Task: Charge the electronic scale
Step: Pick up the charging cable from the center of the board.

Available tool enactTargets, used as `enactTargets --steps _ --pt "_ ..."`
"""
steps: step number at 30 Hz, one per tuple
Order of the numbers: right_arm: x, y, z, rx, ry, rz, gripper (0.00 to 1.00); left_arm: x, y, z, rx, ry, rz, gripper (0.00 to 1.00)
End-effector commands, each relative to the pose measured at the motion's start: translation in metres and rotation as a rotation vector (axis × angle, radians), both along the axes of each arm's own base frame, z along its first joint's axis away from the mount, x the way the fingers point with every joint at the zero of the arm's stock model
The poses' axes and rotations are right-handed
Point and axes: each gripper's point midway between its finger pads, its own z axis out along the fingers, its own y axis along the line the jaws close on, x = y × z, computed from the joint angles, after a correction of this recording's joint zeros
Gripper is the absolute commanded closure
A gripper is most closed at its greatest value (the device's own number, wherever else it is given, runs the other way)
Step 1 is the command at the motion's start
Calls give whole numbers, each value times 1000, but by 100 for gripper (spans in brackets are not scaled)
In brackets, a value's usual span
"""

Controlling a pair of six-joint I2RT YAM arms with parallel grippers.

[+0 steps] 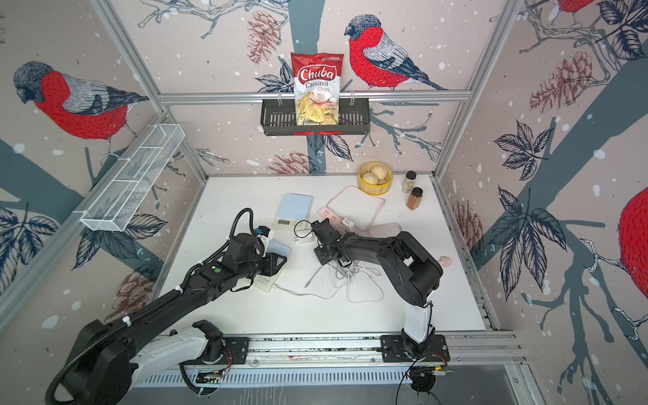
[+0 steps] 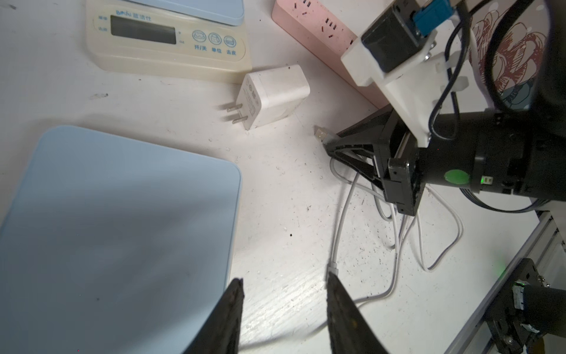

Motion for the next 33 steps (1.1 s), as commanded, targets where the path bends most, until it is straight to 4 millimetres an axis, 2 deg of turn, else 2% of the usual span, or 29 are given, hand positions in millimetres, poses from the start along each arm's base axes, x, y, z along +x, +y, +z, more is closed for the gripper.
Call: enactTargets --steps 1,5,8,13,16,19,22,30,33 --pt "-9 -9 -8 -52 29 27 100 0 0 5 -1 -34 -17 56" --pt "-1 -6 27 -44 -75 75 100 0 -2 20 -1 -92 -63 56" --pt "-1 2 64 27 -152 121 100 -1 -6 49 -22 -191 -116 58" --pt "-24 20 128 176 -254 279 100 -20 -21 123 -173 -466 -264 59" --pt "-50 30 164 298 -297 423 100 -35 -29 152 -191 -592 -388 54" --pt "-78 33 192 396 -357 574 100 -43 -39 163 -194 -622 -498 51" --pt "-102 29 208 449 -406 686 100 -51 -53 168 -245 -602 -598 51" --pt "-139 27 232 555 -366 845 100 -58 -70 176 -366 -645 -724 52" --pt "-147 28 239 588 -349 878 100 -62 -75 177 -407 -635 -780 56"
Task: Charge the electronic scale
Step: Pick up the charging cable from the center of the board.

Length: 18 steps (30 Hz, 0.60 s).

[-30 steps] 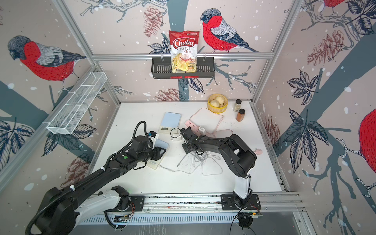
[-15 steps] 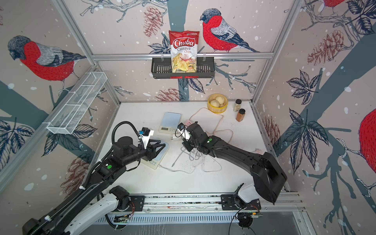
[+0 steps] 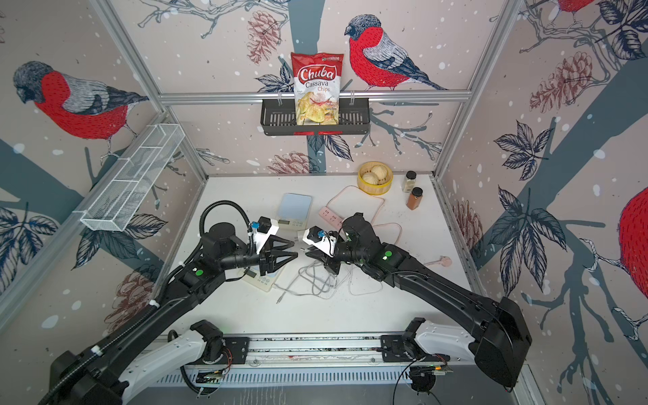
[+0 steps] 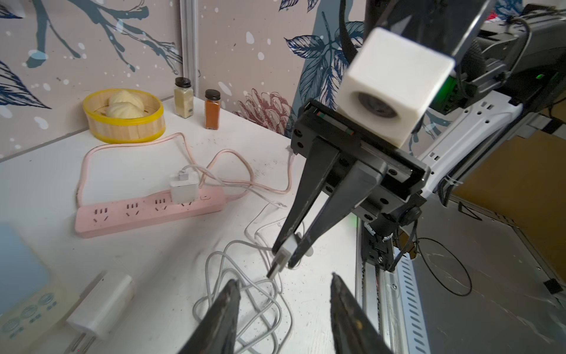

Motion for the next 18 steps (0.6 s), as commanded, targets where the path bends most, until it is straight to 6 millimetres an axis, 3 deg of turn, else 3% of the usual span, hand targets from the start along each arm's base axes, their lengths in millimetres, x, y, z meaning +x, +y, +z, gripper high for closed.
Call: enactTargets --steps 1,6,15,18 --pt "-17 3 15 48 12 104 100 -11 -8 21 -77 -80 -124 58" --pt "-21 2 20 74 40 132 100 -14 -13 14 -77 -42 -177 66" --pt "-20 1 14 69 58 130 100 -15 -14 7 -88 -2 -185 98" --pt "-17 1 12 70 58 114 100 -13 -14 6 -86 13 -171 100"
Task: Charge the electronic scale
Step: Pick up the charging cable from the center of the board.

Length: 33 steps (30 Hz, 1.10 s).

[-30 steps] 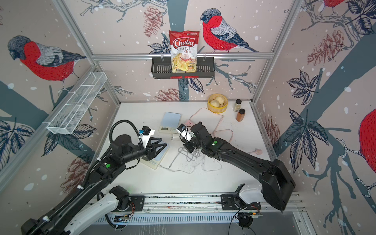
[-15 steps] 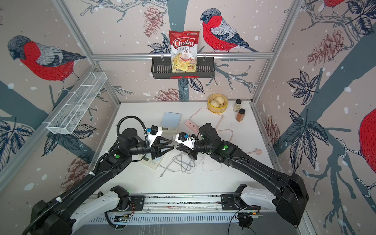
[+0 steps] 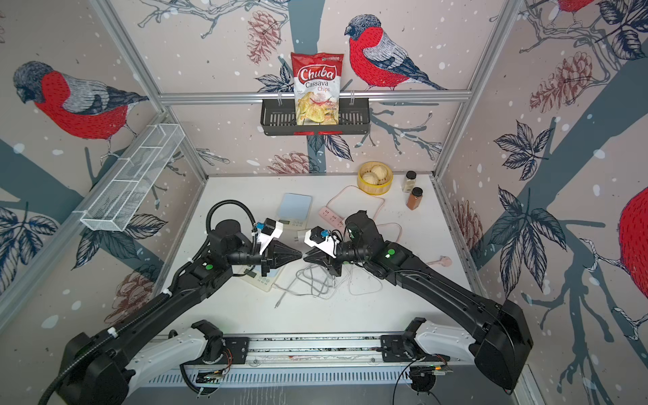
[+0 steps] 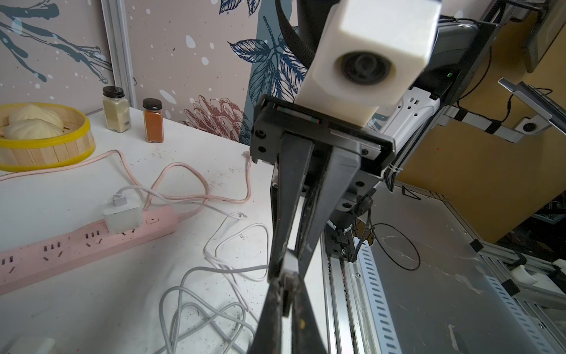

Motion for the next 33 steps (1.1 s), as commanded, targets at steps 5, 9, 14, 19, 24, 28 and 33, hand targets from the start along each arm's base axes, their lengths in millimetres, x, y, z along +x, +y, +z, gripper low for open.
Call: enactTargets --steps 5,9,14,19,24,28,33 --pt "10 0 1 8 -11 -54 66 9 0 7 -23 35 45 100" --pt "30 -11 6 1 -31 -208 43 26 3 1 24 121 154 100" --pt "61 -53 19 123 -107 -558 43 53 12 -18 109 340 315 100" --pt "57 -58 16 111 -247 -689 46 62 14 -24 99 541 364 100" --pt "60 -29 -1 -36 -310 -665 44 61 12 -15 80 612 358 100" --pt "68 -12 -13 -138 -333 -653 47 56 12 -7 66 606 340 100" --pt "64 3 -14 -142 -347 -584 55 52 13 -11 77 618 329 100"
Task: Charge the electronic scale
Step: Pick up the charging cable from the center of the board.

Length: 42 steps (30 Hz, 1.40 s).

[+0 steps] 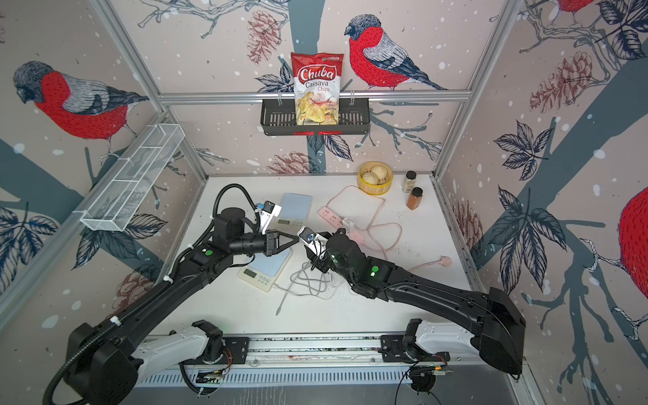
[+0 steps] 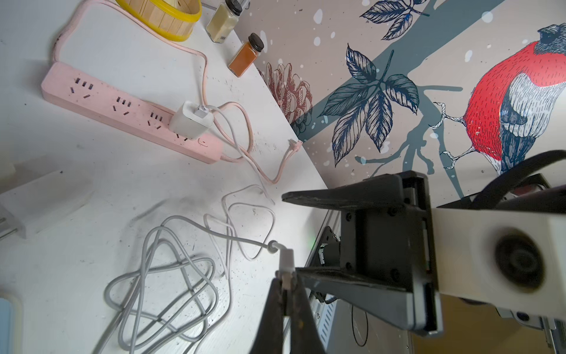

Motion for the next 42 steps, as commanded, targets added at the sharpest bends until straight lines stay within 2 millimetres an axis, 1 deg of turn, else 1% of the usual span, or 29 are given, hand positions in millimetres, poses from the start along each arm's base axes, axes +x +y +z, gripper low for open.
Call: enactTargets --steps 1,6,10,14,16,18,20,21,24,25,27,29,30,32,34,37,38,39,40,42 --pt "-2 6 4 -10 -25 35 57 -5 0 2 -12 19 -17 100" --pt "-2 7 -1 -36 -29 43 70 -7 0 4 -16 18 -23 100" --pt "-3 10 -4 -51 -32 61 71 -8 -1 6 -22 21 -34 100" --pt "-4 15 -1 -52 -43 79 71 -9 -1 5 -22 26 -42 100" --pt "-5 18 1 -53 -52 94 78 -10 -1 2 -16 30 -44 100" --pt "-6 21 4 -53 -65 104 90 -9 -1 -2 -2 34 -41 100" --pt "-7 22 5 -50 -73 107 96 -11 -1 -4 10 29 -51 100" --pt "-5 22 5 -46 -79 101 98 -10 0 -4 18 20 -54 100" --pt "-2 18 -1 -50 -71 91 99 -12 1 -1 32 -18 -66 100" --pt "-1 17 -2 -52 -66 90 100 -12 2 0 35 -29 -61 98" --pt "-1 15 -6 -63 -51 89 100 -10 3 4 40 -63 -50 76" --pt "2 6 -6 -65 -36 65 100 -7 6 11 54 -127 -45 50" --pt "5 0 -6 -63 -26 49 100 -6 7 14 63 -157 -41 42" --pt "13 -16 -8 -54 1 6 100 -1 14 19 95 -249 -26 37" --pt "21 -35 -12 -40 37 -31 100 9 23 17 156 -362 5 32" --pt "30 -61 -27 -53 68 -87 100 26 40 2 310 -563 49 30" --pt "32 -68 -33 -69 72 -104 100 30 43 -4 356 -641 44 30" --pt "34 -72 -36 -80 73 -116 100 33 45 -9 392 -707 36 29" --pt "36 -75 -40 -91 78 -127 100 37 47 -19 434 -757 26 27" --pt "38 -77 -45 -95 91 -134 100 45 47 -35 498 -836 -5 26"
